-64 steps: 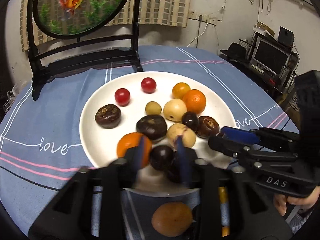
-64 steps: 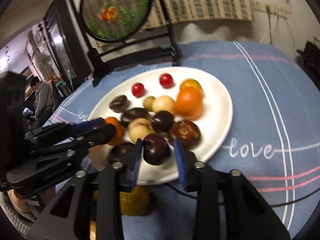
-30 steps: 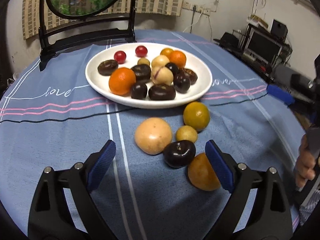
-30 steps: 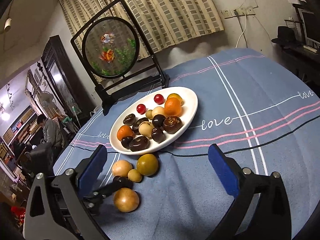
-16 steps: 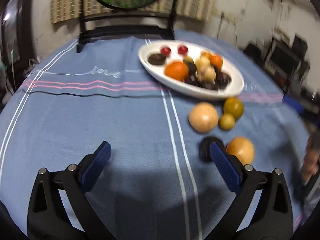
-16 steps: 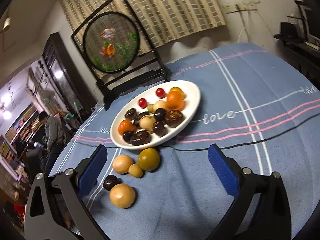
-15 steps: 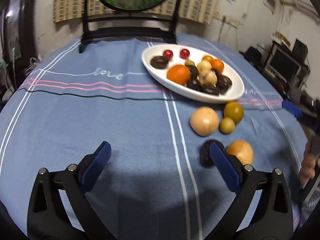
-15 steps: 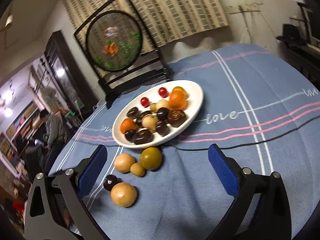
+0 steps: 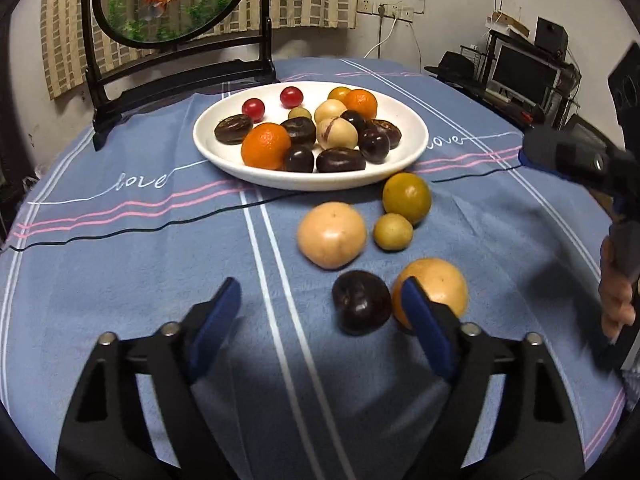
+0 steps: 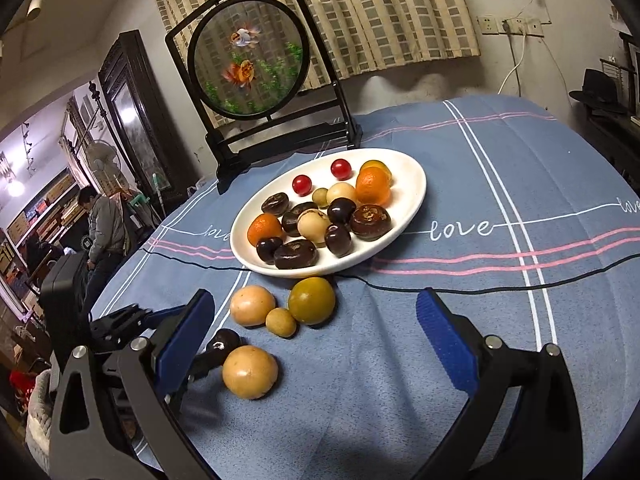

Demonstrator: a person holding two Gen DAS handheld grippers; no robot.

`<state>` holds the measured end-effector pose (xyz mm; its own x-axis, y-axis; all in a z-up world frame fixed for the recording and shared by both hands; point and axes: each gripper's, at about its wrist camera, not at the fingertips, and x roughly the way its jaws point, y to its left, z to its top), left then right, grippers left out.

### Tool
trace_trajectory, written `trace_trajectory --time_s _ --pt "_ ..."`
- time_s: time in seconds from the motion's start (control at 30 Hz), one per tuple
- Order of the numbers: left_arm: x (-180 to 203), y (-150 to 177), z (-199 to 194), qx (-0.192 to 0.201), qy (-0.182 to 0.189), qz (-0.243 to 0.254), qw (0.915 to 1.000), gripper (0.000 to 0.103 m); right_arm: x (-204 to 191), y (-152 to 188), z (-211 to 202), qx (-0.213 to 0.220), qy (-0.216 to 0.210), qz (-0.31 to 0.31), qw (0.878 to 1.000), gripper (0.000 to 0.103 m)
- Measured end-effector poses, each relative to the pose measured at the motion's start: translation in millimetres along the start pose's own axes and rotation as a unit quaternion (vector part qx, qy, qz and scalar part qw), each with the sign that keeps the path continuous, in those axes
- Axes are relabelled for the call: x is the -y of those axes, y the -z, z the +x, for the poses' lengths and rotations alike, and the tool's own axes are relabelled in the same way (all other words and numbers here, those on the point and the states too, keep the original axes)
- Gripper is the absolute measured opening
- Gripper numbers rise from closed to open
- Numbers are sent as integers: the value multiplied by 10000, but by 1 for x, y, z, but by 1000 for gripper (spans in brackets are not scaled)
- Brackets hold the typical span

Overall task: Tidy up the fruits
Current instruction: 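Grasp a dark purple fruit with the left gripper while the right grasps a beige fruit, then place the dark fruit on the plate with the left gripper while the right places the beige fruit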

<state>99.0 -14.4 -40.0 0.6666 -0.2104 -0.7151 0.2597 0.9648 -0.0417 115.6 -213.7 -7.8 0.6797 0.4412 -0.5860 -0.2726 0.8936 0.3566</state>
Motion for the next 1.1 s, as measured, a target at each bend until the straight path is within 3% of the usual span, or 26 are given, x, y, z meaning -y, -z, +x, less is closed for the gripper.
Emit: trace_trajectory --time_s 0.1,0.13,0.27,0.33,0.5,0.67,0.9,1.0,1.1 --pt "-8 -2 10 -211 491 -276 9982 63 -3 1 2 -71 -58 -49 9999 101" --pt "-10 -2 14 -306 661 -346 9967 55 -4 1 3 -98 -101 -73 9999 101" --pt "-7 -2 18 -366 978 -344 9939 53 -9 3 5 -210 -219 -180 9994 101" --pt "-3 1 17 -404 1144 -268 9923 32 -12 5 7 -273 -298 -258 9988 101" --pt "-2 5 11 -379 1032 -315 9934 32 -34 23 16 -574 -371 -851 9940 98" --pt "-14 8 -2 -186 501 -510 9973 32 -52 34 30 -872 -262 -1372 9863 86" --pt "-17 6 4 -324 413 -535 9972 32 -63 48 44 -1182 -164 -1684 9785 73" --pt "-18 7 5 -355 425 -546 9970 32 -63 49 49 -1326 -132 -1684 9767 54" --pt "-17 7 6 -360 391 -499 9973 32 -63 50 55 -1455 -39 -1676 9750 47"
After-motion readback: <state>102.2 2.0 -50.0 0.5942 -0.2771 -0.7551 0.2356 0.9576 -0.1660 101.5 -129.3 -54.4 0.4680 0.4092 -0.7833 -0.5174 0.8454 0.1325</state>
